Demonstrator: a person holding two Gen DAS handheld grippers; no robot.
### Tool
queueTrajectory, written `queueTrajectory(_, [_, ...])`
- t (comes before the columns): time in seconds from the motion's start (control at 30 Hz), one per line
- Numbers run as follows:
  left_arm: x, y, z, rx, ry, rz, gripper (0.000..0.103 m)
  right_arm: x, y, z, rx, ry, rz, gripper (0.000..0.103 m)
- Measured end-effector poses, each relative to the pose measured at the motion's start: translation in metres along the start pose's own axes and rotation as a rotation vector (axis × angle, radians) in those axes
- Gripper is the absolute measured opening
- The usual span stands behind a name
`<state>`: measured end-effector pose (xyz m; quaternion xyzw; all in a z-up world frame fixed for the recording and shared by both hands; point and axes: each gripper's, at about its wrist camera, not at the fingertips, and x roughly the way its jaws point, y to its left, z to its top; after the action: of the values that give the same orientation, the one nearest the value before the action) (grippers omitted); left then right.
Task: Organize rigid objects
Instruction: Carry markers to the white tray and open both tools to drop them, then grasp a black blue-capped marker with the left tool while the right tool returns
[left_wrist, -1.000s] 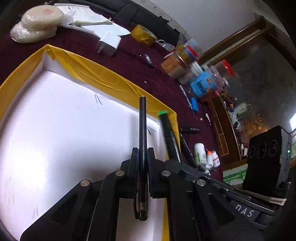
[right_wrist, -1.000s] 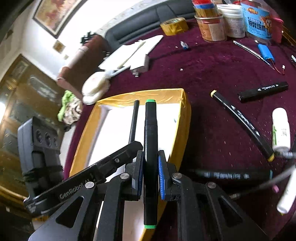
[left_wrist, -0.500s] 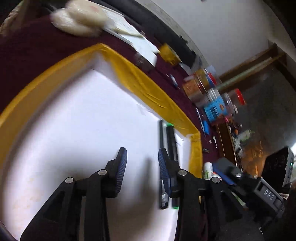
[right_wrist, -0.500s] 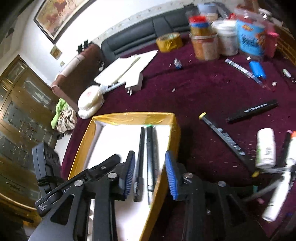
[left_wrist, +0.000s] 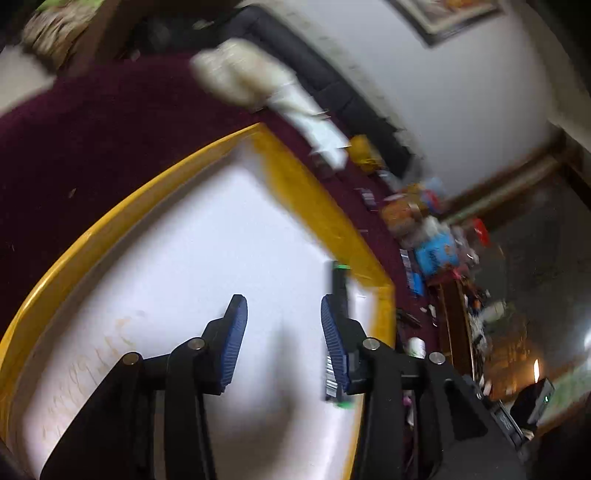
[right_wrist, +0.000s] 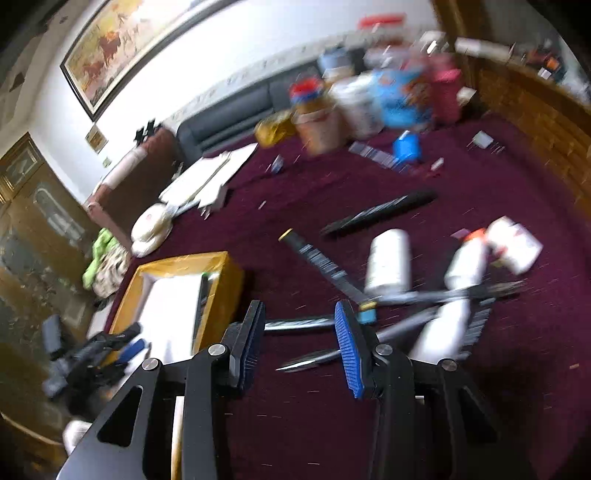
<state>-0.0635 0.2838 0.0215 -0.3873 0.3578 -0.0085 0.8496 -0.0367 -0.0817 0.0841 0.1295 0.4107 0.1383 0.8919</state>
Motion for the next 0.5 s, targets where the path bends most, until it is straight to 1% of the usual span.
queueTrajectory(0.03, [-0.007,-0.013,-0.003,0.056,-0.013,0.001,0.052,-0.008,-0.005,-0.001,-0.016,-0.04,-0.03,0.044])
queueTrajectory(0.07, [-0.011,-0.029,-0.008,0.118,-0.02,0.005,0.061,-0.016,-0.013,-0.002,-0.037,-0.09,-0.067,0.062])
queueTrajectory(0.1, [-0.014,-0.047,-0.014,0.182,-0.016,0.002,0.064,-0.021,-0.023,-0.003,-0.049,-0.126,-0.097,0.069])
queueTrajectory(0.13, [-0.014,-0.06,-0.018,0.229,-0.004,-0.008,0.065,-0.023,-0.033,-0.004,-0.043,-0.137,-0.117,0.07])
queueTrajectory(0.17, [-0.01,-0.078,-0.026,0.289,0.02,-0.019,0.065,-0.022,-0.047,-0.004,-0.016,-0.127,-0.128,0.07])
queueTrajectory(0.27, [0.008,-0.117,-0.049,0.42,0.089,-0.034,0.065,-0.018,-0.089,-0.007,0.123,-0.095,-0.078,0.07])
queueTrajectory(0.33, [0.023,-0.138,-0.064,0.494,0.134,-0.019,0.064,-0.019,-0.109,-0.01,0.177,-0.104,-0.069,0.07])
queueTrajectory(0.43, [0.052,-0.164,-0.084,0.588,0.22,0.003,0.064,-0.017,-0.133,-0.018,0.219,-0.108,-0.059,0.07])
queueTrajectory(0.5, [0.074,-0.179,-0.092,0.658,0.254,0.058,0.064,-0.017,-0.143,-0.024,0.242,-0.11,-0.046,0.07])
